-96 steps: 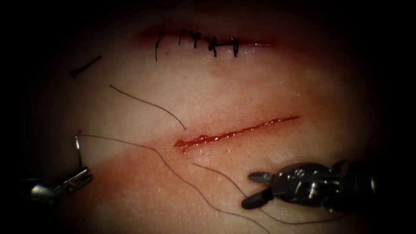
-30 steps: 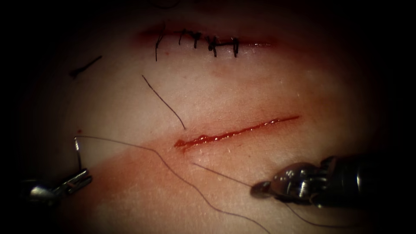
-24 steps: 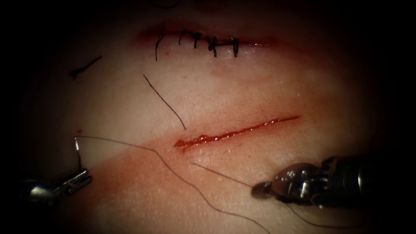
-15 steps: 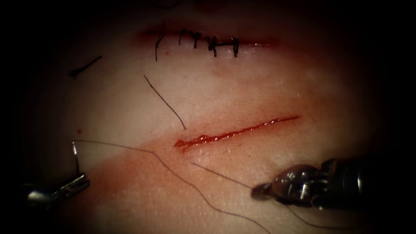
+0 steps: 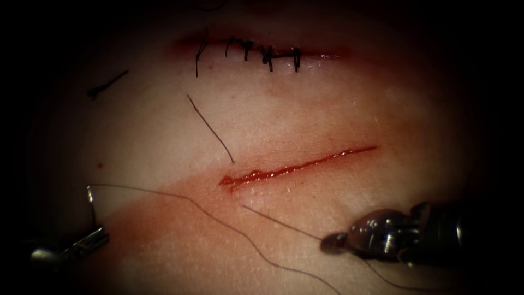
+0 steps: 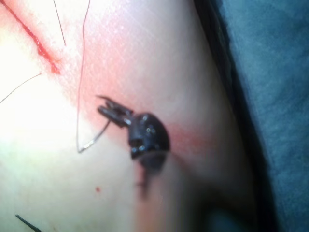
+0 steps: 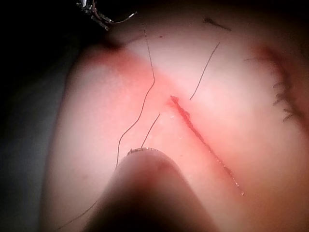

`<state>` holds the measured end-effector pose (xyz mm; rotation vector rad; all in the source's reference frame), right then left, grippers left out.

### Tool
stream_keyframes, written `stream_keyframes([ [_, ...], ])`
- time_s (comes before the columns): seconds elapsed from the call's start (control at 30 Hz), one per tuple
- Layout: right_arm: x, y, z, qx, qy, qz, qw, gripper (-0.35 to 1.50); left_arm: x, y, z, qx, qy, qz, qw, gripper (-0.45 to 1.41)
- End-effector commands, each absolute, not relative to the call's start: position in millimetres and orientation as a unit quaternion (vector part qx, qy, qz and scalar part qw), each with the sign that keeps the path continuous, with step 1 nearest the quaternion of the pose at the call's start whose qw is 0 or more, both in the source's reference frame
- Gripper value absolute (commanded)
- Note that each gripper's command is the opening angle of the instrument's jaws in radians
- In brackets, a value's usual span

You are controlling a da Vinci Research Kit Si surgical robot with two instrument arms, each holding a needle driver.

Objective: Wound Closure

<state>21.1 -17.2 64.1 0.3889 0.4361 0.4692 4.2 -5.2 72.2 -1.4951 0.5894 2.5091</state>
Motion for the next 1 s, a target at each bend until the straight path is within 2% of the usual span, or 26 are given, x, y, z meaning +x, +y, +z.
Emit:
stream_keyframes([
  [0.03,21.5,-17.4,64.4,0.175,0.215,0.231,0.933,0.99,3.6,-5.6,73.0,-0.502,0.193,0.839,0.084,-0.45],
  [0.07,21.3,-17.1,64.1,0.158,0.205,0.233,0.937,1.21,3.6,-5.7,73.0,-0.502,0.194,0.839,0.084,-0.45],
  [0.1,21.3,-17.1,64.1,0.158,0.205,0.233,0.937,1.21,3.6,-5.7,73.0,-0.502,0.194,0.839,0.084,-0.45],
  [0.17,21.0,-16.2,63.6,0.144,0.218,0.241,0.935,1.36,3.6,-5.8,72.9,-0.503,0.193,0.838,0.083,-0.45],
  [0.3,20.5,-15.1,62.9,0.124,0.234,0.244,0.933,1.46,3.7,-6.0,72.8,-0.503,0.189,0.839,0.087,-0.45],
  [0.33,20.1,-14.6,62.3,0.114,0.242,0.246,0.932,1.46,3.7,-6.0,72.9,-0.507,0.177,0.837,0.103,-0.13],
  [0.43,19.2,-14.0,61.2,0.102,0.24,0.253,0.931,1.48,3.6,-6.0,72.9,-0.514,0.132,0.835,0.147,0.39],
  [0.5,18.7,-13.8,61.0,0.102,0.237,0.254,0.932,1.48,3.5,-6.3,72.9,-0.517,0.12,0.831,0.166,0.52],
  [0.6,18.2,-13.8,61.0,0.101,0.235,0.258,0.932,1.48,3.5,-6.5,72.8,-0.515,0.109,0.832,0.176,0.61],
  [0.67,17.7,-13.9,61.0,0.1,0.235,0.258,0.932,1.48,3.4,-6.8,72.8,-0.513,0.092,0.831,0.196,0.81],
  [0.77,17.1,-14.0,60.9,0.101,0.235,0.257,0.932,1.48,3.4,-7.3,72.6,-0.507,0.074,0.832,0.213,0.94],
  [0.87,16.1,-13.9,60.9,0.1,0.234,0.258,0.932,1.48,3.3,-8.4,71.5,-0.497,0.045,0.834,0.234,1.2],
  [1.0,15.4,-13.8,60.9,0.1,0.233,0.258,0.932,1.48,3.9,-9.7,69.8,-0.503,-0.011,0.831,0.237,1.21],
])
